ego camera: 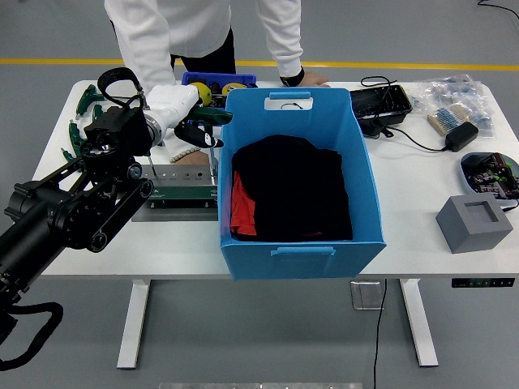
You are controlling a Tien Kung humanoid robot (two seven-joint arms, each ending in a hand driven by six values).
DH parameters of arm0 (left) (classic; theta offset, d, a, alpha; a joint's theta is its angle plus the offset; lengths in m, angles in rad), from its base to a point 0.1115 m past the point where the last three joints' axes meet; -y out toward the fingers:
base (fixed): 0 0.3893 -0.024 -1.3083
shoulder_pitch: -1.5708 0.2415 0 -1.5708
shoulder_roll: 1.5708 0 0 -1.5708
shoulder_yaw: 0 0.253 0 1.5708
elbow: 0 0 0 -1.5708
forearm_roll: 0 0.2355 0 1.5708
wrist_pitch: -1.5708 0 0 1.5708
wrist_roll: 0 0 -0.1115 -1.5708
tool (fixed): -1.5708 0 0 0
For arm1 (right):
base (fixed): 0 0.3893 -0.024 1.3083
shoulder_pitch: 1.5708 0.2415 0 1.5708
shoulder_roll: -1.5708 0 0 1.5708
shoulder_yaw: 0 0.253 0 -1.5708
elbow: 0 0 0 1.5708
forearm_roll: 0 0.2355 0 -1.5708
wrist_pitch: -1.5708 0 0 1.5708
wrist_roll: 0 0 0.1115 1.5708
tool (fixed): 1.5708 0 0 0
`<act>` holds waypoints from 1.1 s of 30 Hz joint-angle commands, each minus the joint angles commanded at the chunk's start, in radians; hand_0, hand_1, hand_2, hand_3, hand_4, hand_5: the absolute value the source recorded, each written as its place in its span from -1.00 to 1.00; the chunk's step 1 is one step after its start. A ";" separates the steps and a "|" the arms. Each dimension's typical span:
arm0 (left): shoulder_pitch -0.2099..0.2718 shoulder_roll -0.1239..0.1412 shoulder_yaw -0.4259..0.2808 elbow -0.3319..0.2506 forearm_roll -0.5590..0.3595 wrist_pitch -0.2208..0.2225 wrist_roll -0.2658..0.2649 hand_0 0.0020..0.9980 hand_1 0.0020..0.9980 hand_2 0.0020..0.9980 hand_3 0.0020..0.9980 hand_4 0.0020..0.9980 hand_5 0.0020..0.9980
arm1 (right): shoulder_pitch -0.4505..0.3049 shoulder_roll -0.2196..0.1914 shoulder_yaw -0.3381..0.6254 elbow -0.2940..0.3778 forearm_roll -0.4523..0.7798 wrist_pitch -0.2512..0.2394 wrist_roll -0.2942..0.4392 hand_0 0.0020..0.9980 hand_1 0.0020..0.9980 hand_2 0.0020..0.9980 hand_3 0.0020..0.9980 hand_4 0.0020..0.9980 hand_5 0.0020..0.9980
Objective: Lift tool from toolbox,place it in box,lift tool from toolbox,place it in box
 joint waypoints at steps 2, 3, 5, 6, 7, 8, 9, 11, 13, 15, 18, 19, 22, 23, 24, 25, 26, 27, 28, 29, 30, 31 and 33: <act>-0.003 0.002 0.003 -0.001 -0.002 0.004 -0.001 -0.54 -0.84 -0.84 -0.74 1.00 0.01 | -0.001 0.000 0.001 0.000 -0.002 0.000 -0.001 0.37 0.34 0.47 0.16 0.56 0.39; -0.005 0.004 0.004 -0.002 -0.003 0.006 -0.001 -0.54 -0.84 -0.84 -0.74 1.00 0.01 | -0.002 0.000 0.000 0.000 -0.002 0.000 -0.001 0.37 0.34 0.47 0.16 0.56 0.39; -0.007 0.005 0.006 -0.002 -0.004 0.011 -0.002 -0.54 -0.84 -0.84 -0.76 1.00 0.01 | -0.002 0.000 0.000 0.000 -0.002 0.000 -0.001 0.37 0.34 0.47 0.16 0.56 0.39; -0.008 0.006 0.007 -0.002 -0.005 0.014 -0.002 -0.54 -0.84 -0.84 -0.76 1.00 0.01 | -0.003 0.001 0.001 0.000 -0.003 -0.001 -0.001 0.37 0.34 0.47 0.16 0.56 0.39; -0.008 0.006 0.009 -0.002 -0.007 0.021 -0.003 -0.54 -0.84 -0.84 -0.76 1.00 0.01 | -0.004 0.001 0.002 0.000 -0.004 -0.001 -0.001 0.37 0.34 0.47 0.16 0.56 0.39; -0.007 0.007 0.010 -0.001 -0.010 0.031 -0.004 -0.54 -0.84 -0.84 -0.76 1.00 0.01 | -0.004 0.001 0.002 0.000 -0.004 -0.001 -0.001 0.37 0.34 0.47 0.16 0.56 0.39; -0.007 0.007 0.011 0.000 -0.013 0.039 -0.005 -0.54 -0.84 -0.84 -0.76 1.00 0.01 | -0.005 0.002 0.002 0.000 -0.003 -0.001 -0.001 0.37 0.34 0.47 0.16 0.56 0.39; -0.006 0.008 0.013 0.001 -0.020 0.060 -0.009 -0.55 -0.85 -0.86 -0.79 1.00 0.03 | -0.005 0.002 0.003 0.000 -0.005 -0.002 -0.002 0.37 0.34 0.47 0.16 0.56 0.39; -0.005 0.009 0.016 0.000 -0.033 0.090 -0.015 -0.55 -0.85 -0.86 -0.79 1.00 0.03 | -0.005 0.002 0.004 0.000 -0.008 -0.001 -0.003 0.37 0.34 0.47 0.16 0.56 0.39; -0.007 0.011 0.018 0.000 -0.047 0.114 -0.020 -0.55 -0.85 -0.86 -0.79 1.00 0.03 | -0.005 0.002 0.003 0.000 -0.007 -0.002 -0.002 0.37 0.34 0.47 0.16 0.56 0.39; -0.011 0.015 0.020 -0.003 -0.061 0.135 -0.025 -0.59 -0.89 -0.89 -0.85 1.00 0.26 | -0.003 0.001 0.001 0.000 -0.004 -0.001 -0.001 0.37 0.34 0.47 0.16 0.56 0.39; -0.012 0.016 0.021 -0.004 -0.064 0.137 -0.025 -0.59 -0.89 -0.89 -0.85 1.00 0.26 | -0.003 0.001 0.001 0.000 -0.003 -0.001 -0.001 0.37 0.34 0.47 0.16 0.56 0.39; -0.018 0.022 0.025 -0.009 -0.078 0.144 -0.022 -0.59 -0.89 -0.89 -0.85 0.82 0.29 | -0.001 0.001 0.001 0.000 -0.001 0.000 0.000 0.37 0.34 0.47 0.16 0.56 0.39; -0.020 0.024 0.026 -0.011 -0.082 0.146 -0.022 -0.59 -0.89 -0.89 -0.85 0.82 0.29 | -0.001 0.001 0.001 0.000 -0.001 0.000 0.000 0.37 0.34 0.47 0.16 0.56 0.39; -0.022 0.025 0.028 -0.012 -0.085 0.147 -0.021 -0.59 -0.89 -0.89 -0.85 0.82 0.29 | 0.000 0.000 0.001 0.000 0.000 0.000 0.001 0.37 0.34 0.47 0.16 0.56 0.39; -0.025 0.028 0.030 -0.013 -0.088 0.148 -0.020 -0.59 -0.89 -0.89 -0.85 0.82 0.29 | 0.000 0.000 0.002 0.000 0.000 0.000 0.001 0.37 0.34 0.47 0.16 0.56 0.39; -0.027 0.030 0.032 -0.014 -0.090 0.149 -0.019 -0.59 -0.89 -0.89 -0.85 0.82 0.29 | 0.000 0.000 0.002 0.000 0.000 0.000 0.001 0.37 0.34 0.47 0.16 0.56 0.39; -0.030 0.032 0.034 -0.016 -0.091 0.148 -0.018 -0.59 -0.89 -0.89 -0.85 0.82 0.29 | 0.001 0.000 0.003 0.000 -0.001 0.000 0.000 0.37 0.34 0.47 0.16 0.56 0.39; -0.033 0.035 0.036 -0.016 -0.093 0.149 -0.018 -0.59 -0.89 -0.89 -0.83 0.76 0.30 | 0.001 0.000 0.002 0.000 -0.001 0.000 0.001 0.36 0.34 0.47 0.16 0.56 0.39; -0.036 0.037 0.038 -0.017 -0.094 0.149 -0.017 -0.59 -0.89 -0.89 -0.83 0.76 0.30 | 0.001 0.000 0.003 0.000 -0.001 0.000 0.000 0.36 0.34 0.47 0.16 0.56 0.39; -0.039 0.038 0.040 -0.017 -0.095 0.148 -0.017 -0.59 -0.89 -0.89 -0.83 0.76 0.30 | 0.002 0.000 0.003 0.000 -0.001 0.000 0.000 0.36 0.34 0.47 0.16 0.56 0.39; -0.042 0.040 0.042 -0.017 -0.096 0.149 -0.017 -0.59 -0.89 -0.89 -0.83 0.76 0.30 | 0.002 0.000 0.004 0.000 -0.002 0.000 0.000 0.36 0.34 0.47 0.16 0.56 0.39; -0.047 0.044 0.045 -0.018 -0.099 0.152 -0.018 -0.59 -0.89 -0.89 -0.83 0.76 0.30 | 0.002 0.000 0.003 0.000 0.001 0.000 0.000 0.36 0.34 0.47 0.16 0.56 0.39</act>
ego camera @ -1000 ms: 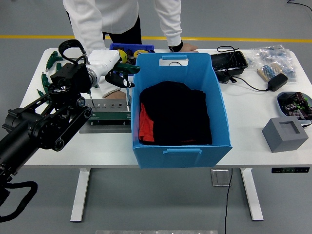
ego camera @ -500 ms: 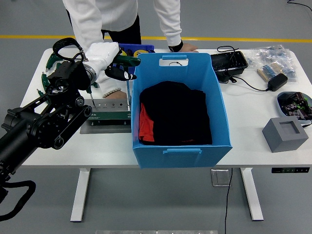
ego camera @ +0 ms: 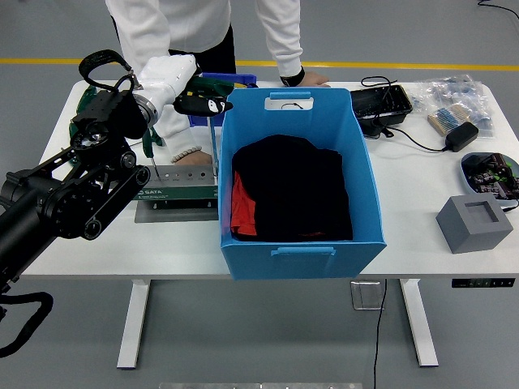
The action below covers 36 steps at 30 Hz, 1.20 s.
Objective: Lift tool from toolbox,place it in box,lift tool from toolbox,place it in box
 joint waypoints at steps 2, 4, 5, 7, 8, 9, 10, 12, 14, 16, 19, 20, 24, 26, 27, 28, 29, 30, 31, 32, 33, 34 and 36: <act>-0.007 0.005 0.007 0.001 -0.003 0.004 -0.002 -0.59 -0.89 -0.88 -0.83 0.63 0.26 | 0.001 0.000 0.001 0.000 -0.001 0.000 0.000 0.37 0.34 0.47 0.16 0.56 0.39; -0.011 0.008 0.013 -0.001 -0.006 0.005 -0.003 -0.59 -0.89 -0.88 -0.83 0.63 0.26 | 0.001 0.000 0.002 0.000 -0.002 0.000 -0.001 0.37 0.34 0.47 0.16 0.56 0.39; -0.013 0.011 0.017 -0.002 -0.007 0.007 -0.003 -0.59 -0.89 -0.88 -0.83 0.63 0.26 | 0.001 0.000 0.003 0.000 -0.003 0.000 -0.001 0.37 0.34 0.47 0.16 0.56 0.39; -0.016 0.014 0.022 -0.004 -0.008 0.007 -0.003 -0.59 -0.89 -0.88 -0.84 0.47 0.14 | 0.001 0.000 0.004 0.000 -0.004 0.000 -0.001 0.37 0.34 0.47 0.16 0.56 0.39; -0.019 0.017 0.026 -0.006 -0.006 0.006 0.000 -0.59 -0.89 -0.88 -0.84 0.47 0.14 | 0.001 0.000 0.005 0.000 -0.004 0.000 -0.001 0.37 0.34 0.47 0.16 0.56 0.39; -0.021 0.020 0.028 -0.009 -0.003 0.005 0.002 -0.59 -0.89 -0.88 -0.84 0.47 0.14 | 0.001 0.000 0.005 0.000 -0.004 0.000 -0.001 0.37 0.34 0.47 0.16 0.56 0.39; -0.022 0.022 0.030 -0.013 0.000 0.004 0.005 -0.59 -0.89 -0.88 -0.84 0.47 0.14 | 0.001 0.000 0.005 0.000 -0.004 0.000 -0.001 0.37 0.34 0.47 0.16 0.56 0.39; -0.027 0.026 0.035 -0.022 0.005 0.004 0.008 -0.59 -0.89 -0.88 -0.84 0.47 0.14 | 0.001 0.000 0.004 0.000 -0.003 0.000 -0.001 0.37 0.34 0.47 0.16 0.56 0.39; -0.036 0.031 0.039 -0.032 0.007 0.006 0.011 -0.59 -0.89 -0.88 -0.85 0.39 0.05 | 0.001 0.001 0.005 0.000 -0.004 -0.001 -0.001 0.37 0.34 0.47 0.16 0.56 0.39; -0.049 0.038 0.045 -0.040 0.008 0.006 0.013 -0.59 -0.89 -0.88 -0.85 0.39 0.05 | 0.002 0.000 0.005 0.000 -0.006 0.000 -0.001 0.37 0.34 0.47 0.16 0.56 0.39; -0.067 0.047 0.053 -0.045 0.007 0.003 0.015 -0.58 -0.89 -0.88 -0.86 0.39 0.04 | 0.002 0.000 0.006 0.000 -0.006 0.000 -0.001 0.37 0.34 0.47 0.16 0.56 0.39; -0.076 0.051 0.057 -0.046 0.005 0.002 0.015 -0.58 -0.89 -0.88 -0.86 0.39 0.04 | 0.002 0.000 0.005 0.000 -0.005 0.000 -0.001 0.37 0.34 0.47 0.16 0.56 0.39; -0.100 0.064 0.072 -0.048 -0.002 -0.001 0.015 -0.58 -0.89 -0.88 -0.86 0.39 0.04 | 0.001 0.000 0.006 0.000 -0.007 0.000 -0.002 0.37 0.34 0.47 0.16 0.56 0.39; -0.108 0.069 0.077 -0.049 -0.007 -0.003 0.014 -0.58 -0.89 -0.87 -0.85 0.34 0.03 | 0.001 0.000 0.006 0.000 -0.007 -0.001 -0.001 0.37 0.34 0.47 0.16 0.56 0.39; -0.113 0.071 0.080 -0.050 -0.009 -0.004 0.014 -0.58 -0.89 -0.87 -0.85 0.34 0.03 | 0.001 0.000 0.007 0.000 -0.007 -0.001 -0.002 0.37 0.34 0.47 0.16 0.56 0.39; -0.117 0.073 0.081 -0.052 -0.013 -0.006 0.014 -0.58 -0.89 -0.87 -0.85 0.34 0.03 | 0.001 0.000 0.007 0.000 -0.008 0.000 -0.002 0.37 0.34 0.47 0.16 0.56 0.39; -0.121 0.075 0.082 -0.054 -0.015 -0.007 0.014 -0.58 -0.89 -0.87 -0.85 0.34 0.03 | 0.001 0.000 0.007 0.000 -0.008 0.000 -0.002 0.37 0.34 0.47 0.16 0.56 0.39; -0.124 0.077 0.083 -0.056 -0.017 -0.008 0.014 -0.58 -0.89 -0.87 -0.85 0.34 0.03 | 0.001 0.000 0.006 0.000 -0.008 0.000 -0.002 0.37 0.34 0.47 0.16 0.56 0.39; -0.128 0.080 0.084 -0.060 -0.018 -0.009 0.014 -0.58 -0.89 -0.87 -0.86 0.31 -0.01 | 0.001 0.000 0.006 0.000 -0.008 0.000 -0.002 0.37 0.34 0.47 0.16 0.56 0.39; -0.131 0.082 0.084 -0.063 -0.020 -0.011 0.015 -0.58 -0.89 -0.87 -0.86 0.31 -0.01 | 0.001 0.000 0.006 0.000 -0.008 0.000 -0.002 0.37 0.34 0.47 0.16 0.56 0.39; -0.134 0.085 0.085 -0.067 -0.021 -0.012 0.015 -0.58 -0.89 -0.87 -0.86 0.31 -0.01 | 0.001 -0.001 0.006 0.000 -0.008 0.000 -0.002 0.37 0.34 0.47 0.16 0.56 0.39; -0.136 0.087 0.086 -0.070 -0.022 -0.013 0.016 -0.58 -0.89 -0.87 -0.86 0.31 -0.01 | 0.001 -0.001 0.006 0.000 -0.008 0.000 -0.001 0.37 0.34 0.47 0.16 0.56 0.39; -0.143 0.093 0.086 -0.085 -0.026 -0.017 0.018 -0.58 -0.89 -0.87 -0.86 0.31 -0.01 | 0.000 -0.001 0.006 0.000 -0.007 0.000 -0.001 0.37 0.34 0.47 0.16 0.56 0.39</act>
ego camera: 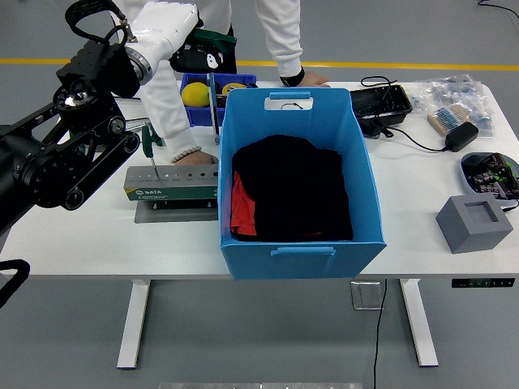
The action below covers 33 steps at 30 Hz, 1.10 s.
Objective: Lift tool from toolbox,place it in box,lift tool from toolbox,place it in box
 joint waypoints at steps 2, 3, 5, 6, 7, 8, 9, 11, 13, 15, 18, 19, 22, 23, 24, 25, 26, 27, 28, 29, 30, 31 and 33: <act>-0.004 0.005 -0.002 -0.018 -0.004 -0.003 0.002 -0.58 -0.89 -0.87 -0.86 0.32 -0.01 | -0.001 0.000 0.000 0.000 0.000 0.000 0.000 0.37 0.34 0.47 0.16 0.56 0.39; -0.006 0.006 -0.003 -0.031 -0.007 -0.004 0.004 -0.58 -0.89 -0.87 -0.86 0.32 -0.01 | -0.002 0.000 0.000 0.000 0.001 0.000 0.000 0.37 0.34 0.47 0.16 0.56 0.39; -0.009 0.009 -0.002 -0.056 -0.014 -0.006 0.007 -0.58 -0.89 -0.87 -0.86 0.32 -0.01 | -0.003 0.000 -0.001 0.000 0.001 0.000 0.000 0.37 0.34 0.47 0.16 0.56 0.39; -0.012 0.009 0.000 -0.073 -0.020 -0.008 0.009 -0.58 -0.89 -0.87 -0.86 0.32 -0.01 | -0.003 0.000 -0.001 0.000 0.000 0.000 0.000 0.37 0.34 0.47 0.16 0.56 0.39; -0.013 0.009 0.003 -0.088 -0.028 -0.010 0.010 -0.58 -0.89 -0.87 -0.86 0.32 -0.02 | -0.004 0.000 0.000 0.000 -0.001 0.000 0.000 0.37 0.34 0.47 0.16 0.56 0.39; -0.015 0.009 0.005 -0.101 -0.035 -0.011 0.011 -0.58 -0.89 -0.87 -0.86 0.32 -0.02 | -0.004 0.000 0.000 0.000 -0.001 0.000 0.000 0.37 0.34 0.47 0.16 0.56 0.39; -0.017 0.007 0.009 -0.117 -0.047 -0.011 0.012 -0.58 -0.89 -0.87 -0.86 0.32 -0.02 | -0.005 0.000 -0.001 0.000 -0.001 0.000 0.000 0.37 0.34 0.47 0.16 0.56 0.39; -0.019 0.002 0.020 -0.147 -0.073 -0.010 0.011 -0.58 -0.89 -0.87 -0.86 0.32 -0.02 | -0.005 0.000 -0.002 0.000 -0.001 0.000 -0.001 0.37 0.34 0.47 0.16 0.56 0.39; -0.019 -0.006 0.033 -0.179 -0.111 -0.006 0.008 -0.58 -0.89 -0.87 -0.86 0.32 -0.01 | -0.007 0.001 -0.004 0.000 -0.001 0.000 -0.001 0.37 0.34 0.47 0.16 0.56 0.39; -0.018 -0.012 0.042 -0.196 -0.135 -0.004 0.005 -0.58 -0.89 -0.87 -0.86 0.32 -0.01 | -0.007 0.001 -0.007 0.000 0.002 0.000 0.000 0.37 0.34 0.47 0.16 0.56 0.39; -0.020 -0.028 0.076 -0.222 -0.173 0.002 -0.003 -0.58 -0.89 -0.87 -0.86 0.32 -0.01 | -0.007 0.001 -0.009 0.000 0.004 0.000 0.000 0.37 0.34 0.47 0.16 0.56 0.39; -0.022 -0.034 0.092 -0.223 -0.194 0.004 -0.007 -0.58 -0.89 -0.87 -0.86 0.32 -0.01 | -0.008 0.001 -0.010 0.000 0.005 0.000 0.000 0.37 0.34 0.47 0.16 0.56 0.39; -0.032 -0.050 0.148 -0.210 -0.237 -0.001 -0.016 -0.58 -0.89 -0.87 -0.86 0.32 -0.01 | -0.008 0.000 -0.014 0.000 0.007 0.000 0.000 0.37 0.34 0.47 0.16 0.56 0.39; -0.038 -0.057 0.173 -0.198 -0.248 -0.006 -0.019 -0.58 -0.89 -0.87 -0.86 0.32 -0.01 | -0.008 0.000 -0.016 0.000 0.008 0.000 0.000 0.37 0.34 0.47 0.16 0.56 0.39; -0.042 -0.061 0.192 -0.190 -0.254 -0.010 -0.020 -0.58 -0.89 -0.87 -0.86 0.32 -0.01 | -0.009 0.000 -0.016 0.000 0.009 0.000 0.000 0.37 0.34 0.47 0.16 0.56 0.39; -0.050 -0.069 0.216 -0.175 -0.261 -0.017 -0.023 -0.57 -0.89 -0.87 -0.86 0.32 -0.02 | -0.008 0.000 -0.019 0.000 0.010 0.000 0.000 0.37 0.33 0.47 0.16 0.55 0.39; -0.055 -0.074 0.237 -0.165 -0.267 -0.021 -0.024 -0.57 -0.89 -0.87 -0.86 0.32 -0.02 | -0.008 0.000 -0.020 0.000 0.010 0.000 0.000 0.37 0.33 0.47 0.16 0.55 0.39; -0.063 -0.082 0.261 -0.147 -0.281 -0.029 -0.025 -0.57 -0.89 -0.87 -0.86 0.32 -0.02 | -0.007 -0.001 -0.021 0.000 0.010 0.000 0.000 0.37 0.33 0.47 0.16 0.55 0.39; -0.071 -0.089 0.286 -0.130 -0.290 -0.040 -0.025 -0.57 -0.89 -0.87 -0.86 0.32 -0.02 | -0.007 -0.002 -0.023 0.000 0.011 0.000 0.000 0.37 0.33 0.47 0.16 0.55 0.39; -0.076 -0.096 0.306 -0.117 -0.294 -0.050 -0.025 -0.57 -0.89 -0.87 -0.86 0.32 -0.02 | -0.006 -0.002 -0.025 0.000 0.011 0.001 0.000 0.37 0.33 0.47 0.16 0.55 0.39; -0.080 -0.103 0.324 -0.103 -0.298 -0.058 -0.025 -0.57 -0.89 -0.87 -0.86 0.32 -0.02 | -0.006 -0.003 -0.026 0.000 0.012 0.001 0.000 0.37 0.33 0.47 0.16 0.55 0.39; -0.085 -0.113 0.343 -0.083 -0.304 -0.070 -0.026 -0.57 -0.88 -0.87 -0.84 0.30 -0.09 | -0.005 -0.003 -0.027 0.000 0.014 0.000 0.000 0.37 0.34 0.47 0.16 0.56 0.39; -0.093 -0.127 0.366 -0.049 -0.307 -0.087 -0.026 -0.57 -0.88 -0.87 -0.84 0.30 -0.09 | -0.002 -0.005 -0.032 0.000 0.018 0.001 0.001 0.37 0.34 0.47 0.16 0.56 0.39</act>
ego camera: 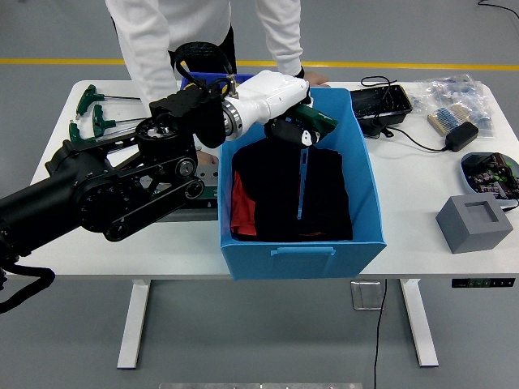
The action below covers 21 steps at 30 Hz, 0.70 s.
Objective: Lift tool from toolbox,place it in box,lift tool from toolbox,place it in box
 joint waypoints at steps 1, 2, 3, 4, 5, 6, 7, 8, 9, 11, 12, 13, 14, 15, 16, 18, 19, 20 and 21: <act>-0.002 -0.004 0.006 0.010 -0.001 -0.004 -0.001 -0.57 -0.88 -0.87 -0.84 0.30 -0.09 | 0.001 -0.001 -0.002 0.000 0.002 0.000 0.000 0.37 0.34 0.47 0.16 0.56 0.39; -0.010 -0.014 0.024 0.036 -0.011 -0.010 -0.002 -0.57 -0.88 -0.87 -0.84 0.30 -0.09 | 0.005 -0.002 -0.005 0.000 0.003 0.000 0.000 0.37 0.34 0.47 0.16 0.56 0.39; -0.015 -0.019 0.035 0.053 -0.017 -0.013 -0.004 -0.57 -0.88 -0.87 -0.84 0.30 -0.09 | 0.007 -0.002 -0.007 0.000 0.004 0.001 0.000 0.37 0.34 0.47 0.16 0.56 0.39; -0.021 -0.025 0.047 0.069 -0.023 -0.017 -0.006 -0.56 -0.88 -0.87 -0.84 0.30 -0.10 | 0.009 -0.004 -0.012 0.000 0.007 0.001 0.000 0.37 0.34 0.47 0.16 0.56 0.39; -0.027 -0.030 0.057 0.083 -0.028 -0.020 -0.008 -0.56 -0.88 -0.87 -0.84 0.30 -0.10 | 0.011 -0.005 -0.015 0.000 0.008 0.002 0.000 0.37 0.34 0.47 0.16 0.56 0.39; -0.036 -0.038 0.071 0.101 -0.038 -0.027 -0.009 -0.56 -0.88 -0.87 -0.84 0.30 -0.10 | 0.013 -0.006 -0.019 0.000 0.009 0.002 0.000 0.37 0.34 0.47 0.16 0.56 0.39; -0.043 -0.044 0.084 0.119 -0.046 -0.033 -0.010 -0.56 -0.88 -0.87 -0.84 0.30 -0.10 | 0.015 -0.007 -0.021 0.000 0.009 0.002 0.000 0.37 0.34 0.47 0.16 0.56 0.39; -0.050 -0.050 0.094 0.134 -0.052 -0.039 -0.011 -0.56 -0.88 -0.87 -0.84 0.30 -0.10 | 0.017 -0.008 -0.022 0.000 0.009 0.002 0.000 0.37 0.34 0.47 0.16 0.56 0.39; -0.059 -0.058 0.108 0.151 -0.063 -0.048 -0.012 -0.56 -0.88 -0.87 -0.84 0.30 -0.10 | 0.018 -0.009 -0.022 0.000 0.008 0.002 0.000 0.37 0.34 0.47 0.16 0.56 0.39; -0.068 -0.069 0.123 0.171 -0.078 -0.061 -0.011 -0.57 -0.88 -0.87 -0.84 0.33 -0.07 | 0.019 -0.010 -0.022 0.000 0.007 0.002 0.000 0.37 0.34 0.47 0.15 0.56 0.39; -0.071 -0.072 0.128 0.178 -0.083 -0.065 -0.011 -0.57 -0.88 -0.87 -0.84 0.33 -0.07 | 0.019 -0.010 -0.022 0.000 0.007 0.002 0.000 0.37 0.34 0.47 0.15 0.56 0.39; -0.077 -0.081 0.134 0.190 -0.088 -0.073 -0.011 -0.57 -0.88 -0.87 -0.84 0.33 -0.07 | 0.020 -0.011 -0.021 0.000 0.006 0.002 0.000 0.37 0.34 0.47 0.15 0.56 0.39; -0.082 -0.088 0.138 0.199 -0.091 -0.078 -0.010 -0.57 -0.88 -0.87 -0.84 0.33 -0.07 | 0.021 -0.011 -0.020 0.000 0.005 0.002 0.000 0.37 0.34 0.47 0.15 0.56 0.39; -0.084 -0.093 0.139 0.204 -0.092 -0.081 -0.010 -0.57 -0.88 -0.87 -0.84 0.33 -0.07 | 0.021 -0.011 -0.020 0.000 0.004 0.002 0.000 0.37 0.34 0.47 0.15 0.56 0.39; -0.086 -0.096 0.140 0.208 -0.093 -0.083 -0.010 -0.57 -0.88 -0.87 -0.84 0.35 -0.07 | 0.022 -0.012 -0.020 0.000 0.004 0.001 0.000 0.37 0.34 0.47 0.15 0.56 0.39; -0.089 -0.103 0.140 0.212 -0.097 -0.090 -0.011 -0.57 -0.88 -0.87 -0.84 0.35 -0.07 | 0.023 -0.012 -0.020 0.000 0.001 0.001 0.000 0.37 0.34 0.47 0.15 0.56 0.39; -0.088 -0.104 0.138 0.212 -0.098 -0.092 -0.011 -0.57 -0.88 -0.87 -0.84 0.35 -0.07 | 0.023 -0.013 -0.019 0.000 0.001 0.001 0.000 0.37 0.34 0.47 0.15 0.56 0.39; -0.088 -0.105 0.137 0.212 -0.099 -0.092 -0.012 -0.57 -0.88 -0.87 -0.84 0.35 -0.07 | 0.023 -0.013 -0.016 0.000 0.000 0.001 0.001 0.37 0.34 0.47 0.15 0.56 0.39; -0.087 -0.105 0.137 0.213 -0.101 -0.092 -0.013 -0.57 -0.88 -0.87 -0.84 0.35 -0.07 | 0.023 -0.013 -0.013 0.000 -0.001 0.001 0.001 0.37 0.34 0.47 0.15 0.56 0.39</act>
